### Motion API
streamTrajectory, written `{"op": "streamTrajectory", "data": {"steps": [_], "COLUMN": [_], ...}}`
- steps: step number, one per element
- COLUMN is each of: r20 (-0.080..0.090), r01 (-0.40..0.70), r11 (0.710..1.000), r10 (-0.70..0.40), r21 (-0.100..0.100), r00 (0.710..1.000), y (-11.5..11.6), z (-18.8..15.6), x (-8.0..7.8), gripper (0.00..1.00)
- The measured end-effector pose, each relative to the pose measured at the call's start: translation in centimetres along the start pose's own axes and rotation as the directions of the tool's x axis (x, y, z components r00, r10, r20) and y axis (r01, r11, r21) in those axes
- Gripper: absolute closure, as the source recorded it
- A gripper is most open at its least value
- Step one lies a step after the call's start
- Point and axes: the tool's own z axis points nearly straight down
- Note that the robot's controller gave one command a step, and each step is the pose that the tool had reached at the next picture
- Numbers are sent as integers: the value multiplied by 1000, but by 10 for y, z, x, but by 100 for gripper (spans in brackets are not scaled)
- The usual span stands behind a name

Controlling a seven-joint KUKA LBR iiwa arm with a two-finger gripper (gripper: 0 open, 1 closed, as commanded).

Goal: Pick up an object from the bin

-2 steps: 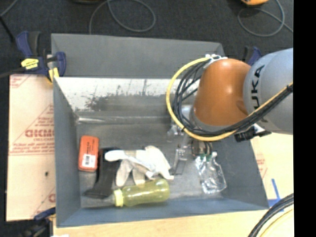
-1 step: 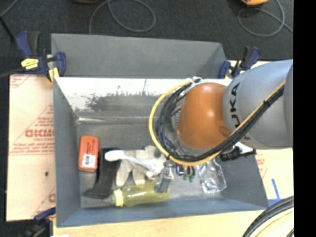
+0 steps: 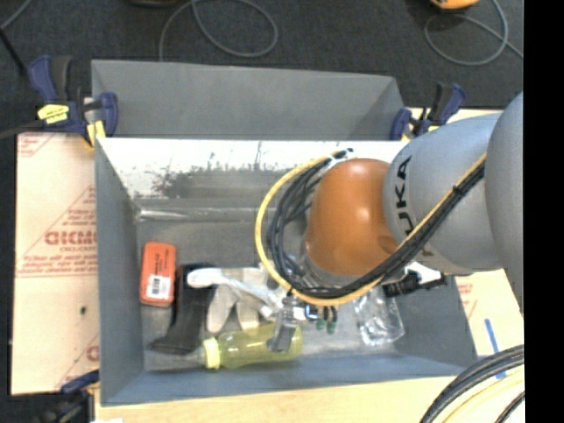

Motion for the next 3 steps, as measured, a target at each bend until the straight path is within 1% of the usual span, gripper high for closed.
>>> {"op": "streamTrajectory", "data": {"steps": [1,2,3], "r20": [7,10,8], "r01": [105,37,-30], "r11": [994,999,1000], "r10": [-105,-37,30], "r21": [1,0,-1], "r00": [994,999,1000], "y": [-25,-26,-5], "z": [-2,-6,19], "x": [-50,-50,-50], "gripper": [0,0,0]}}
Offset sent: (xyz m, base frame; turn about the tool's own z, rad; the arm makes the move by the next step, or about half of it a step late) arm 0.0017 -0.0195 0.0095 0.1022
